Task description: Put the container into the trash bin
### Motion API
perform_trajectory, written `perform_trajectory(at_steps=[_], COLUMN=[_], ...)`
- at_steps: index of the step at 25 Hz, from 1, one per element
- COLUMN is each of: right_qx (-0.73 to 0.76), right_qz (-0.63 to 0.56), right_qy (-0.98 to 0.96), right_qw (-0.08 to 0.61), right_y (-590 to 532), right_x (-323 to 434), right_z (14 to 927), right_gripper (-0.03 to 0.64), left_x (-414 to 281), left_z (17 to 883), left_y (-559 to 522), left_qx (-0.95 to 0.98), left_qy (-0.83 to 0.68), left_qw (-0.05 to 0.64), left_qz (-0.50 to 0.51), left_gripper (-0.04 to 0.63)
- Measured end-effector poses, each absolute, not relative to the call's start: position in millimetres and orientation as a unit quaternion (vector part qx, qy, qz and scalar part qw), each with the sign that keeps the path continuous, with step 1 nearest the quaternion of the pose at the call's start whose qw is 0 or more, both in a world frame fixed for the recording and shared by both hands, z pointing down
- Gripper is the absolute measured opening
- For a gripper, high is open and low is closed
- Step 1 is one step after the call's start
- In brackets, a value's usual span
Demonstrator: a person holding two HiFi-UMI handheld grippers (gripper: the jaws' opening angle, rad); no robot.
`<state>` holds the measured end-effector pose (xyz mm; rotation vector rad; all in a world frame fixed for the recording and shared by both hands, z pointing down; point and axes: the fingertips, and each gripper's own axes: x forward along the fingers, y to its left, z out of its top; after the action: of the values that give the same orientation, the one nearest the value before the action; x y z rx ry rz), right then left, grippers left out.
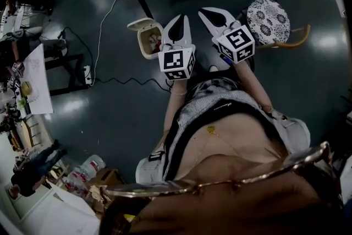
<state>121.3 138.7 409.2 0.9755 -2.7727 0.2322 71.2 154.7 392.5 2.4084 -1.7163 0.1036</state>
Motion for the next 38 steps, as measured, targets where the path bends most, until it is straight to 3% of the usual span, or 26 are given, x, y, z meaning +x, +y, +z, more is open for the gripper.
perform_trajectory(at_steps=[17, 38], right_qx=[0.370, 0.340], right_qz=[0.075, 0.087], right_qy=[-0.920, -0.929], right_qw=[0.103, 0.116], right_y=[63.0, 0.0], right_x=[16.5, -3.1], right_z=[411.3, 406.1], right_gripper=[0.020, 0.020], left_x=[-42.2, -56.1], left_z=[403.2, 405.8], left_y=[74.6, 17.7], left_qx=[0.831, 0.831], left_qy=[-0.546, -0.541], left_qw=[0.104, 0.129], left_qz=[0.041, 0.029], left_gripper=[0.002, 0.002])
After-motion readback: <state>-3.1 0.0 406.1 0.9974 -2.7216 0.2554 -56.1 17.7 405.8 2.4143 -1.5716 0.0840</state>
